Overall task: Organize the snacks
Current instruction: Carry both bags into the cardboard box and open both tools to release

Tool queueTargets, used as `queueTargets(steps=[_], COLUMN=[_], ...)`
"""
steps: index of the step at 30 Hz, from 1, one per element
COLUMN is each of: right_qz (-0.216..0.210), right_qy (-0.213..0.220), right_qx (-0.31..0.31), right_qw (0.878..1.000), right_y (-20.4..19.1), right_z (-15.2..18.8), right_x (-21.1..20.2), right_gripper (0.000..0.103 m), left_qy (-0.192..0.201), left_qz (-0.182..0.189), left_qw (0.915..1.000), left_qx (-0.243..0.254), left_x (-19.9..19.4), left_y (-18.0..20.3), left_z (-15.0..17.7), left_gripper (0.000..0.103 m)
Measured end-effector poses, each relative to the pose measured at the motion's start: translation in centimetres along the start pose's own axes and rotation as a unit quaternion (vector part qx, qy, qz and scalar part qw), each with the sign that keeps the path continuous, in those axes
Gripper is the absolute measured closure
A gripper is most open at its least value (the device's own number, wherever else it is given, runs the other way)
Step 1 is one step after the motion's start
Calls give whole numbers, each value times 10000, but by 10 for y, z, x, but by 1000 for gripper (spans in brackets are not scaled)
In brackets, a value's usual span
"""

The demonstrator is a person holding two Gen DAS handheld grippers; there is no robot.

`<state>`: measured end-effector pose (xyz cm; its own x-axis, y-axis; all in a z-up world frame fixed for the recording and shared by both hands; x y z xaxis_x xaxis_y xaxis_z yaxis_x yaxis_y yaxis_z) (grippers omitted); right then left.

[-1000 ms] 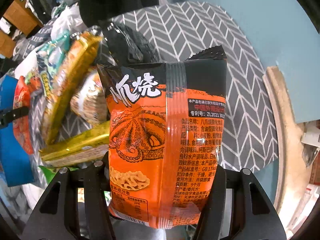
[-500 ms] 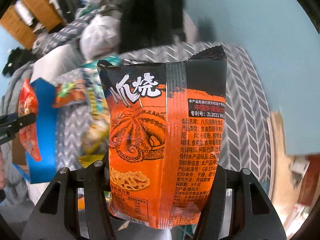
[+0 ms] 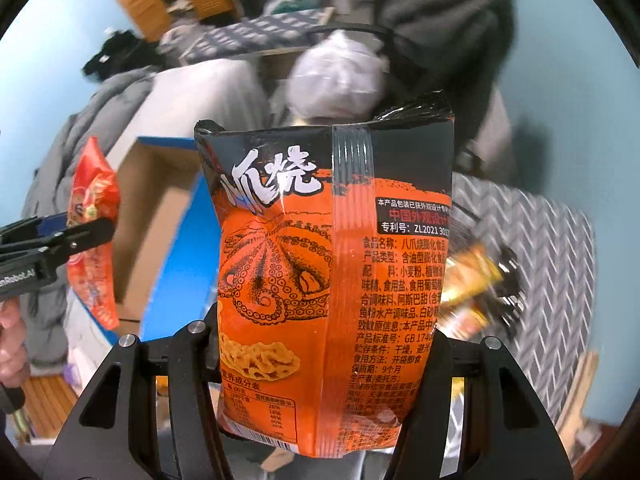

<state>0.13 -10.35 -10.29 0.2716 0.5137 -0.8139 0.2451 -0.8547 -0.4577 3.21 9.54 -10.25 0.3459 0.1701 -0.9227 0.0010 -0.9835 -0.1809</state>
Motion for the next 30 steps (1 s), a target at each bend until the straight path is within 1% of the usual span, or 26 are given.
queueTargets(steps=[8, 16, 21, 26, 30], right_qz=[-312, -562, -663, -805, -837], right_qy=[-250, -493, -653, -840, -1002], right_qx=[-712, -1265, -1501, -1499, -1499], right_qw=[9967, 9892, 9843, 9818, 9800], right_y=[-53, -102, -127, -142, -150], right_z=[-35, -54, -62, -66, -66], right_x=[48, 92, 116, 142, 160], right_gripper=[47, 46, 46, 46, 46], left_qy=[-42, -114, -183, -300, -388], left_qz=[-296, -564, -709, -792, -823], left_qw=[9981, 9936, 9912, 9897, 9883], left_qx=[-542, -970, -1098, -1156, -1225], left_x=[8, 24, 38, 50, 58], left_y=[-56, -96, -110, -118, -122], left_z=[5, 13, 16, 23, 24], left_gripper=[41, 41, 41, 41, 41])
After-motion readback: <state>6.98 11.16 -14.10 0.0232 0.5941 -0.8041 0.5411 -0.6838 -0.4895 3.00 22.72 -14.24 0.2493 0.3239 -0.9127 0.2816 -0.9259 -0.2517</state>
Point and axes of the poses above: each gripper's, at about its wrist camera, not at the fingertips, and x roughly the way its jaws point, y to its right, z to its underside, the point moved 2 cm from there along x, roughly the way its jaws point, and after that the axes turned 15 degrees about -z, right-handed, at the moved point
